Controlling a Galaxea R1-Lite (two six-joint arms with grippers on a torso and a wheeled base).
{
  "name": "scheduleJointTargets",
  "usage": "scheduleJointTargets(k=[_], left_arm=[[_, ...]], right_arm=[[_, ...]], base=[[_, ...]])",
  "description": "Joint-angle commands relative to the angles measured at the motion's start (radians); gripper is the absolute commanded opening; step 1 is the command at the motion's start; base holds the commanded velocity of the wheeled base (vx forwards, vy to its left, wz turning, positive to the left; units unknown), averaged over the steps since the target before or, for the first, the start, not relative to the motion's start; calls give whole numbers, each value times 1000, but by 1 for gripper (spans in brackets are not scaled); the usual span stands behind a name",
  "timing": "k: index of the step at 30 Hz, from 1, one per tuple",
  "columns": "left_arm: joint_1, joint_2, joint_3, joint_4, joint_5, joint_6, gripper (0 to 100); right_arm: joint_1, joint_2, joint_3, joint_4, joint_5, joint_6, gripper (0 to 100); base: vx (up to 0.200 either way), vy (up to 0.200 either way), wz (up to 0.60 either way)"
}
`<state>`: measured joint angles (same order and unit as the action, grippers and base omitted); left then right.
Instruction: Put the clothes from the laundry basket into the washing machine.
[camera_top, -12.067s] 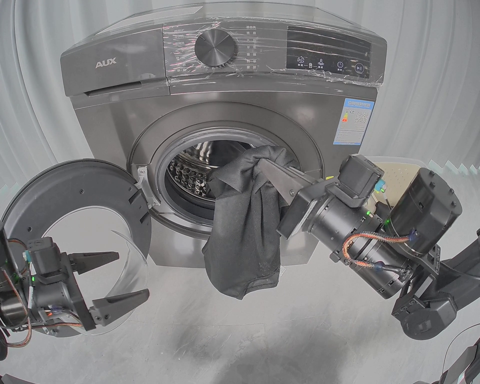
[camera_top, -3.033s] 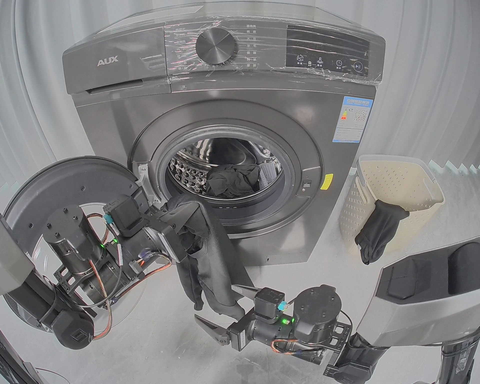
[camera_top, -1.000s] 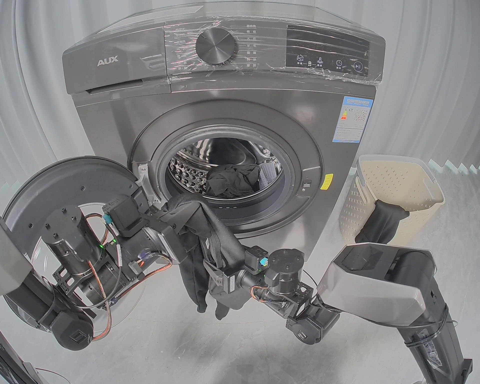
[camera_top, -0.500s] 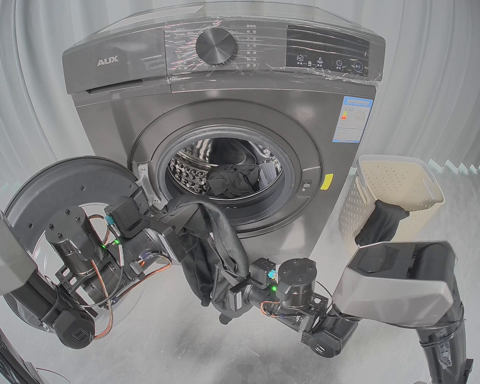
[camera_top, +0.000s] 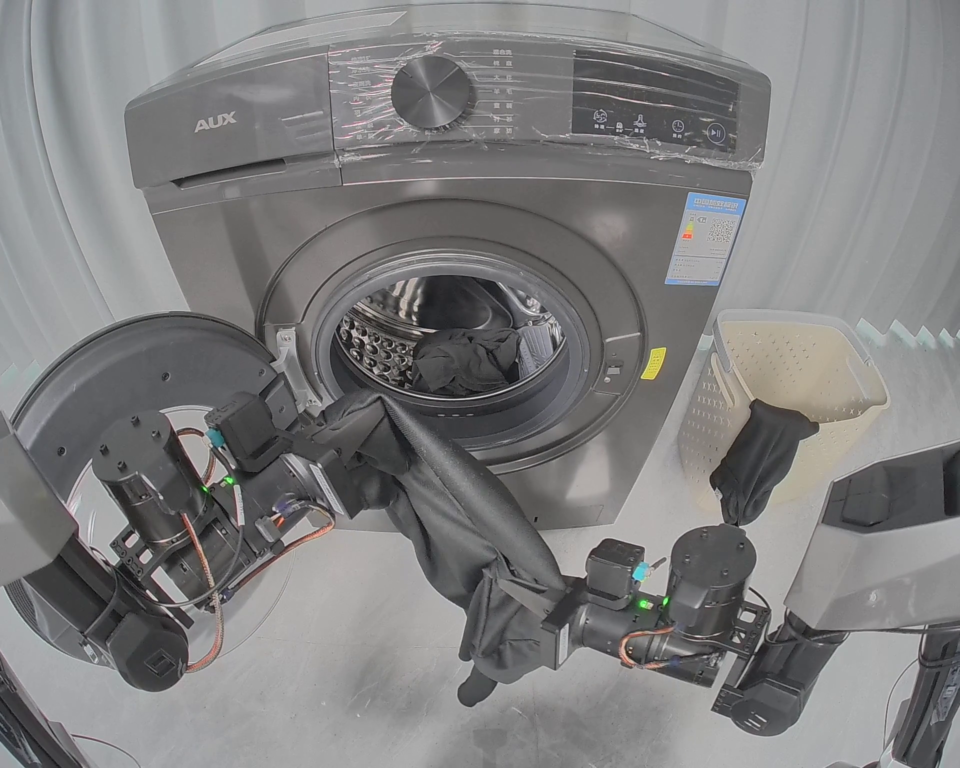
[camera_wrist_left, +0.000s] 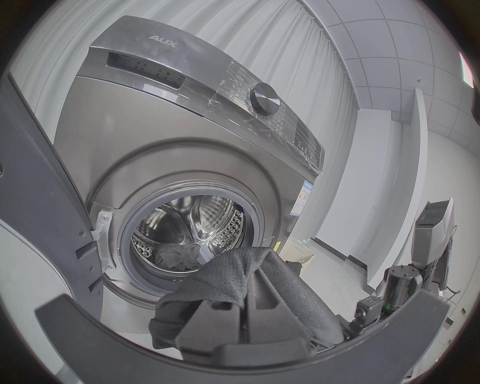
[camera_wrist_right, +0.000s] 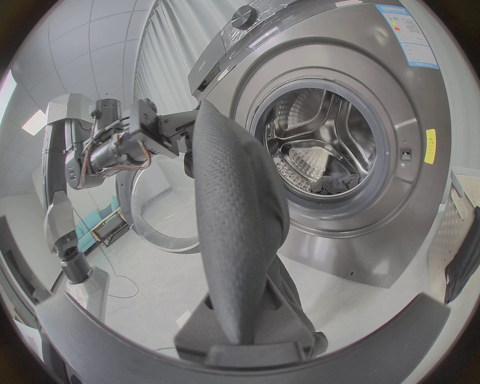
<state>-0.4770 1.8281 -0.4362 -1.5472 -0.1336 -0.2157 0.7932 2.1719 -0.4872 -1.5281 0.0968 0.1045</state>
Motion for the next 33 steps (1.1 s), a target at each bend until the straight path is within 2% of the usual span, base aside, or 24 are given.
scheduleJointTargets(k=[1, 10, 11, 13, 14, 17, 20, 33], left_arm=[[12, 13, 1, -1, 0, -1, 0], [0, -1, 4, -1, 2, -1, 0], [-2, -3, 4, -1, 0, 1, 0], [-2, -4, 4, -1, 0, 1, 0], [-2, -4, 4, -1, 0, 1, 0], [-2, -4, 5, -1, 0, 1, 0], [-8, -4, 4, -1, 0, 1, 0], [-12, -7, -1, -1, 0, 1, 0]], right_arm=[[-14, -38, 59, -15, 20, 6, 0], [-34, 72, -111, -15, 6, 1, 0], [-40, 138, -189, -14, 6, -2, 0], [-42, 201, -263, -14, 6, -3, 0], [-42, 223, -290, -12, 6, -3, 100], [-42, 299, -396, -9, 6, -5, 100], [-42, 344, -447, -9, 6, -6, 100], [-31, 362, -439, -14, -8, -6, 100]], base=[[0, 0, 0], [0, 0, 0], [0, 0, 0], [0, 0, 0], [0, 0, 0], [0, 0, 0], [0, 0, 0], [0, 0, 0]])
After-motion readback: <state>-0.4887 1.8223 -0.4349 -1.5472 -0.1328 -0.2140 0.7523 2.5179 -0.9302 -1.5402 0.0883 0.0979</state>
